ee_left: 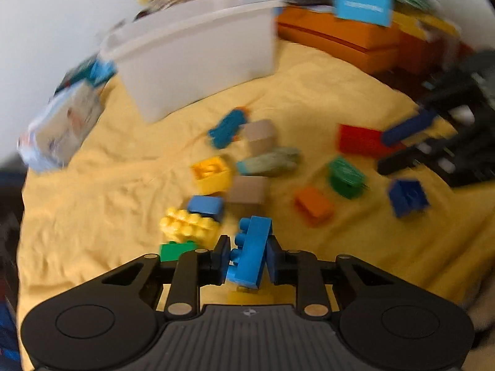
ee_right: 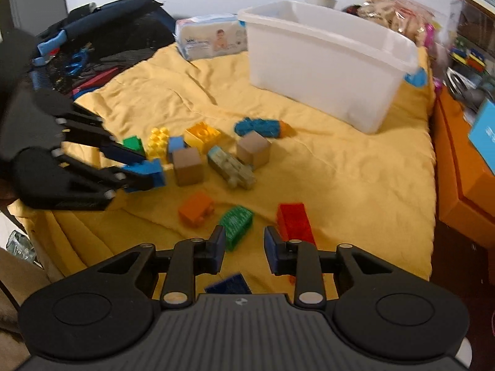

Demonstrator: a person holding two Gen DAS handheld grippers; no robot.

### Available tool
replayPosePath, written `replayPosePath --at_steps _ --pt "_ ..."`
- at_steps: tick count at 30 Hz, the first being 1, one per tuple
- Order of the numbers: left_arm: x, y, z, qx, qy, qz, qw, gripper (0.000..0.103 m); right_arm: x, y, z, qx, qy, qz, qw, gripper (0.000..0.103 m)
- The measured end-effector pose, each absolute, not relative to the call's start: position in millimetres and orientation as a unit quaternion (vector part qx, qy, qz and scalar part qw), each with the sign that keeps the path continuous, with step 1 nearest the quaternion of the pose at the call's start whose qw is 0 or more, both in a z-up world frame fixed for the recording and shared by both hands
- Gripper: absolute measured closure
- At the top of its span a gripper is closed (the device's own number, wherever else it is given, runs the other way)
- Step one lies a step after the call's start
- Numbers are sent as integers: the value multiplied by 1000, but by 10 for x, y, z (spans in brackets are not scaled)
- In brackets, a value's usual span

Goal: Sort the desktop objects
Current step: 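Grasp a blue block with the left gripper while the right grasps a dark blue block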

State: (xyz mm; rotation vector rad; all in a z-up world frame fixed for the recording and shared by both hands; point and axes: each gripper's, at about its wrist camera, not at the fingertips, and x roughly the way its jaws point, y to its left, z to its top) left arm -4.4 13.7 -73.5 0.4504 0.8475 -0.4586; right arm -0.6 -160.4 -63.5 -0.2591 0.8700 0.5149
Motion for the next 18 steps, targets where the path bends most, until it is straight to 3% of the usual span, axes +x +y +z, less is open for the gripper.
replayPosePath --at_steps 4,8,18 --pt "-302 -50 -797 257 381 -246 854 56 -3 -1680 -702 -111 431 236 864 71" --pt "-368 -35 -725 215 392 -271 853 55 -7 -1689 -725 -107 437 227 864 66" --pt "-304 109 -617 175 380 -268 868 55 -44 -1786 -709 -91 440 214 867 65"
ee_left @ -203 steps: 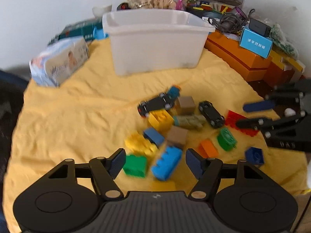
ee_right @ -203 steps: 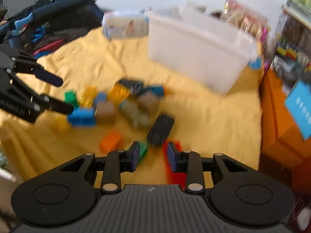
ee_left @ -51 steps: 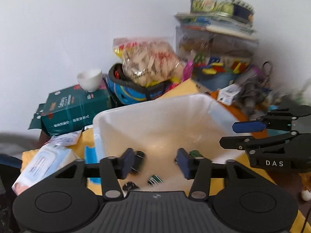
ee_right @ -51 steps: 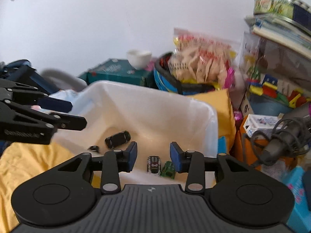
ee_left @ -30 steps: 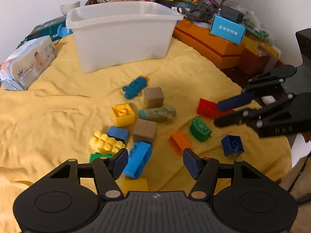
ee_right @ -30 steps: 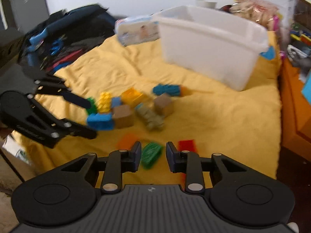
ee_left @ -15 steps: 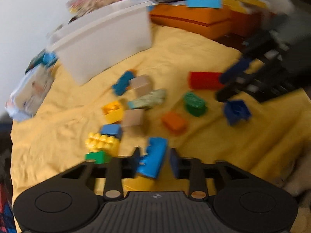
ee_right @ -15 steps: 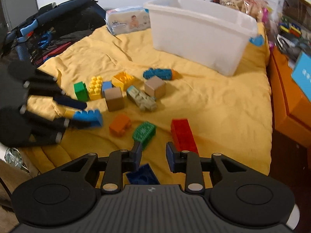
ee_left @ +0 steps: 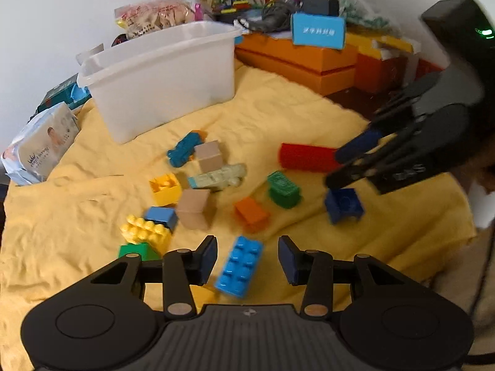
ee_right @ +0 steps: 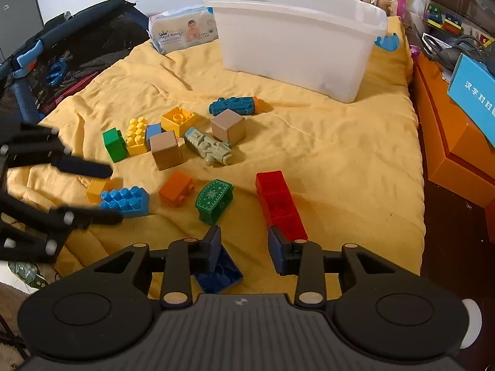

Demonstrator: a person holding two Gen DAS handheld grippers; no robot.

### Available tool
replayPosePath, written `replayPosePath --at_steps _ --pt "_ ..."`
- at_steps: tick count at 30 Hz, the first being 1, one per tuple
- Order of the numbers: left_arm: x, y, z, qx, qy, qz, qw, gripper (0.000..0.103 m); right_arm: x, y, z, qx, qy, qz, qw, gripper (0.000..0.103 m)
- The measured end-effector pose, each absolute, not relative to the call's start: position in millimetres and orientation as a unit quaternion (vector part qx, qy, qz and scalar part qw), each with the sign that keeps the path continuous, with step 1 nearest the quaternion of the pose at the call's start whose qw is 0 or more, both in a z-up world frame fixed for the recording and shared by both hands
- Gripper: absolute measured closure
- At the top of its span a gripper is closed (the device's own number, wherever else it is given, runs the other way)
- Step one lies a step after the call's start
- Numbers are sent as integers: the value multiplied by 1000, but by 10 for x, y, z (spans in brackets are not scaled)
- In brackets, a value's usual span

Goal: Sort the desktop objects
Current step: 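Grasp a blue block with the left gripper while the right grasps a dark blue block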

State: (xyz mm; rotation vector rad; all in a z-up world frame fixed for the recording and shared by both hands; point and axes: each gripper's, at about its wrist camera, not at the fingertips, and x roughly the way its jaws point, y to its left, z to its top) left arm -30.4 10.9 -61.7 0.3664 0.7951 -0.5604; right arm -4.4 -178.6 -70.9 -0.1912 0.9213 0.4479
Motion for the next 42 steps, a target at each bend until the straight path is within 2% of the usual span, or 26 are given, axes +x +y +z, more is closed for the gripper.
replayPosePath --at_steps 3,5,10,14,18,19,23,25,29,33,36,38,40,42 --pt "-198 104 -770 193 402 -273 853 57 -81 -1803 -708 -88 442 210 868 65" --pt "-162 88 -869 198 412 -276 846 68 -116 -1816 -705 -87 442 216 866 65" --pt "-151 126 -859 161 433 -279 842 75 -222 -1738 -732 -108 450 247 852 64" --pt "-75 237 -797 91 467 -272 837 75 -260 -1646 -766 -125 448 249 849 64" --pt "-77 242 -845 99 472 -268 834 76 -370 -1560 -637 -162 412 256 860 63" --pt "-80 248 -846 99 473 -268 834 76 -405 -1526 -614 -175 409 266 855 65" --pt "-67 233 -851 105 471 -274 832 76 -382 -1432 -757 -183 448 278 830 66" --pt "-61 222 -853 107 471 -275 831 76 -334 -1431 -824 -186 440 260 839 67" --pt "-47 219 -859 109 470 -279 830 76 -243 -1430 -891 -221 434 212 847 83" --pt "-45 219 -861 108 470 -279 831 75 -166 -1636 -857 -142 457 215 851 83" --pt "-47 216 -862 107 470 -277 831 75 -117 -1777 -726 9 478 278 833 83" --pt "-44 205 -864 109 469 -279 831 75 -52 -1782 -832 47 501 290 814 83" --pt "-49 181 -861 115 468 -280 831 75 -16 -1792 -950 33 517 258 816 80" --pt "-58 173 -863 118 467 -279 831 75 -66 -1825 -915 4 495 235 837 64"
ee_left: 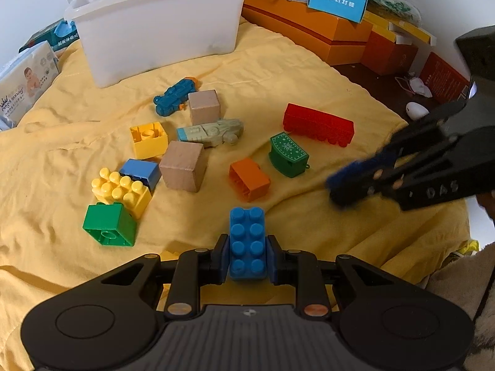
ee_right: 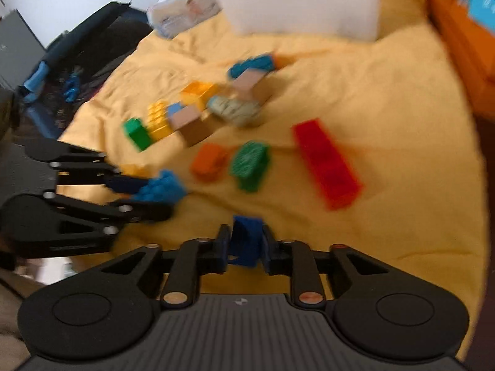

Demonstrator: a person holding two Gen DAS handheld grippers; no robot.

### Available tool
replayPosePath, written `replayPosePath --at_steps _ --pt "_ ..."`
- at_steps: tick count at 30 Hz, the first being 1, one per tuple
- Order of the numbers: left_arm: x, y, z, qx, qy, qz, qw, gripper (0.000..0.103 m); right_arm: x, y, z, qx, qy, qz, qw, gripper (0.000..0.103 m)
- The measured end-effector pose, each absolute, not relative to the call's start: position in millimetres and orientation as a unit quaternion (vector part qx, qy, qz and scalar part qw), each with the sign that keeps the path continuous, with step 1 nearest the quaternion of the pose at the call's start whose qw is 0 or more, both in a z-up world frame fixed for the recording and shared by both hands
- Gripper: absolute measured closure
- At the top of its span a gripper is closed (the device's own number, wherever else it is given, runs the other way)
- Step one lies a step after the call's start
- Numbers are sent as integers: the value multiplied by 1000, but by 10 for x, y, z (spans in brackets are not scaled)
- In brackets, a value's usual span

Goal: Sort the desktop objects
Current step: 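Grasp a blue block with the left gripper while the right grasps a dark blue block, then carry both blue blocks over the white bin and open both grippers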

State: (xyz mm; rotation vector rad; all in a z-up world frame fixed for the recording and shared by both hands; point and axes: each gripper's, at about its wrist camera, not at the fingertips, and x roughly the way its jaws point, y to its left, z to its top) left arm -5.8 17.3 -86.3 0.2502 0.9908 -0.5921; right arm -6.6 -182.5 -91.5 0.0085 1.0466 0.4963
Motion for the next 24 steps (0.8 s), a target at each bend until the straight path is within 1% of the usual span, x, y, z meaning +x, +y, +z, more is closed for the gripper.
replayPosePath --at_steps 1,4,5,7,12,13,14,16,20,24 --pt "-59 174 -863 118 467 -279 831 75 -103 -1819 -874 -23 483 220 847 58" --pt "-66 179 -859 118 467 -276 832 75 -199 -1750 -777 -84 462 223 854 58" --pt "-74 168 -861 120 467 -275 832 75 -215 -1726 -773 -91 461 228 853 53" --pt "-89 171 -867 124 466 -273 832 74 -237 -1676 -809 -103 462 226 852 46" --pt "-124 187 -866 124 469 -270 832 75 -257 -1664 -933 -126 471 195 851 47" --pt "-128 203 -871 120 469 -271 832 75 -255 -1676 -971 -127 478 195 847 50" --pt "-127 213 -874 117 469 -272 832 75 -263 -1706 -992 -121 481 199 845 57" --pt "-113 232 -874 110 469 -274 833 76 -271 -1743 -990 -107 479 204 847 57" --pt "-78 238 -814 114 468 -282 829 76 -252 -1669 -939 -124 473 214 846 57" --pt "58 282 -559 119 443 -283 842 76 -145 -1617 -735 -129 449 223 856 57"
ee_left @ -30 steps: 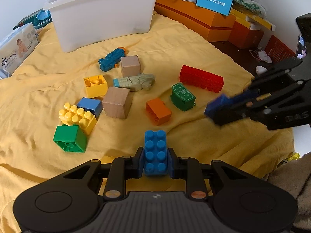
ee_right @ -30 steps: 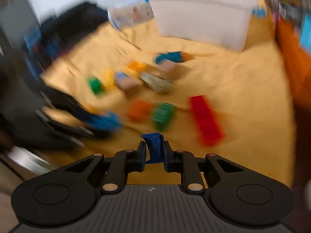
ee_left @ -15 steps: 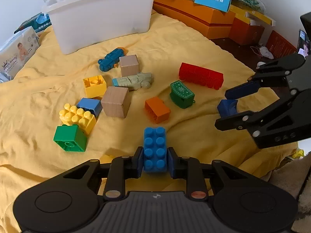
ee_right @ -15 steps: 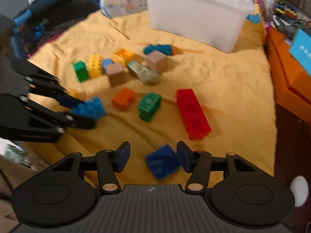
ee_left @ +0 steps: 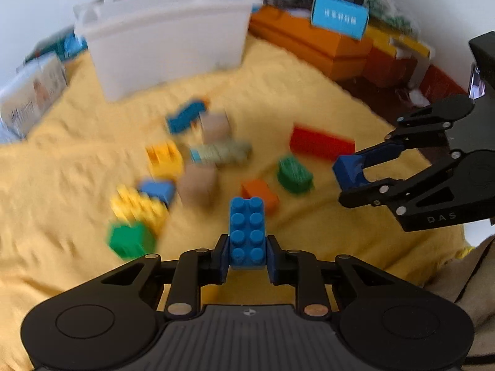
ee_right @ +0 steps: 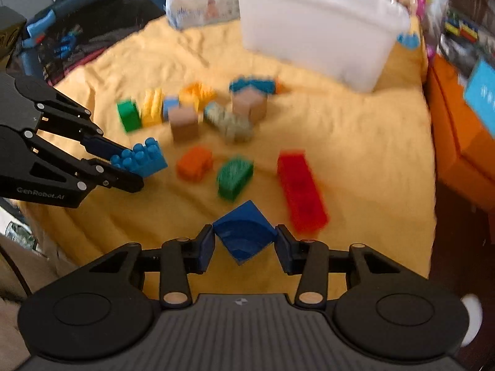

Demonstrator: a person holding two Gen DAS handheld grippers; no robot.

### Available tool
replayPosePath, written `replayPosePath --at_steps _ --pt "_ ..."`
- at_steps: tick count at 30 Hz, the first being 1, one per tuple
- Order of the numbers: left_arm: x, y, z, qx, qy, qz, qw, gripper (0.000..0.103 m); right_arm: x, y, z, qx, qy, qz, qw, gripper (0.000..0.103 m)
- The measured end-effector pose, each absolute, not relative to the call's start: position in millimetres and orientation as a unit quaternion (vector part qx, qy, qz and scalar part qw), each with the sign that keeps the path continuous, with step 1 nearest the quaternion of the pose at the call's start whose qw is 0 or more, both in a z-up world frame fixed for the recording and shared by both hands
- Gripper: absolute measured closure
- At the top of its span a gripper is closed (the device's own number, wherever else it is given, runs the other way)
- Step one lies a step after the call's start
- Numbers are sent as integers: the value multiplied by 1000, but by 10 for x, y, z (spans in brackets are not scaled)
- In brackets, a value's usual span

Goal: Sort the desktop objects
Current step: 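Carry both blue blocks over the white bin and open both grippers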

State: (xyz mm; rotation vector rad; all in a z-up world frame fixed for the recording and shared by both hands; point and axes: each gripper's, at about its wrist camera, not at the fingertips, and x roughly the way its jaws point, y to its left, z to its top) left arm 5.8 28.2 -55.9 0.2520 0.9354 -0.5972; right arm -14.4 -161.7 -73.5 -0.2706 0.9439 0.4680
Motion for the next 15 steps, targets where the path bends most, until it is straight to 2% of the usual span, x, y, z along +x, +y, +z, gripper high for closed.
replayPosePath --at_steps 11,15 --pt "1202 228 525 130 289 -258 913 76 865 -1521 69 -147 315 200 916 57" --pt "1642 169 764 125 259 -244 926 76 1307 -1501 300 -152 277 176 932 57"
